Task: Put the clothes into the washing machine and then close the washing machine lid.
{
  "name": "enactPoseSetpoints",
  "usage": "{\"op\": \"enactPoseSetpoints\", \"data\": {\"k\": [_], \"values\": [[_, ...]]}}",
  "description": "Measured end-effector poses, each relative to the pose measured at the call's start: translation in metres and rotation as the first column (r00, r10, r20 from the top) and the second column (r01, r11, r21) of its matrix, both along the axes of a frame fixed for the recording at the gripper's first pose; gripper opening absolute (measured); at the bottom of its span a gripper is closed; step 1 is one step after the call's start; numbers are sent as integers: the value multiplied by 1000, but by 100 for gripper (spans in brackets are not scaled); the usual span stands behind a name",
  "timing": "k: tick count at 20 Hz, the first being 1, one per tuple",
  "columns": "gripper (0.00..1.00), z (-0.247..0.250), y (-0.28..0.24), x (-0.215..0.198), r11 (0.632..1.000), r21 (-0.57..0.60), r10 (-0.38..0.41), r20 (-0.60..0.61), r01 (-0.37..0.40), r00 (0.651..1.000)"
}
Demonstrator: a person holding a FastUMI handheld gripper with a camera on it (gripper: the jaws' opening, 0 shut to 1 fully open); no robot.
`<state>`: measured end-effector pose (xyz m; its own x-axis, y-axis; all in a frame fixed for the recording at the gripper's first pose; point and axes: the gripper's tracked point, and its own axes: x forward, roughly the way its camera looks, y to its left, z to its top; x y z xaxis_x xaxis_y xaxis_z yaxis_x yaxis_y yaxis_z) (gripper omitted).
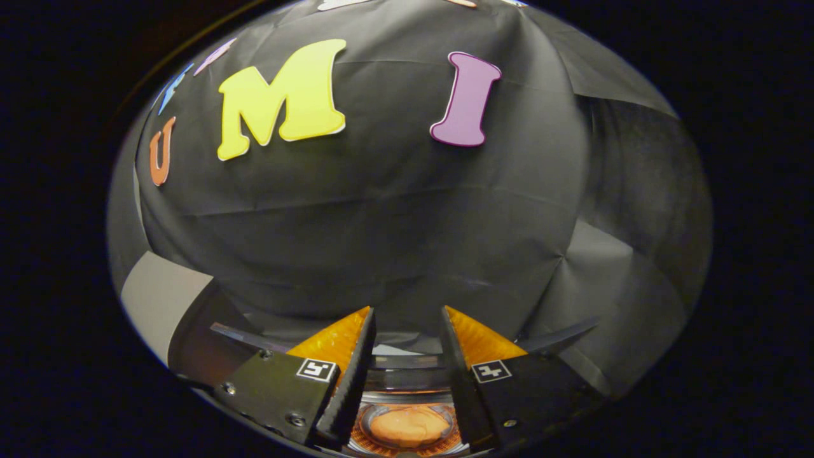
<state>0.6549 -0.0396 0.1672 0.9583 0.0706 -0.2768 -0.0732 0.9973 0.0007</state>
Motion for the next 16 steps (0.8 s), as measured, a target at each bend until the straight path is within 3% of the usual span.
{"op": "enactPoseSetpoints", "data": {"k": [16], "values": [[63, -34, -12, -73, 998, -11, -57, 56, 58, 997]]}}
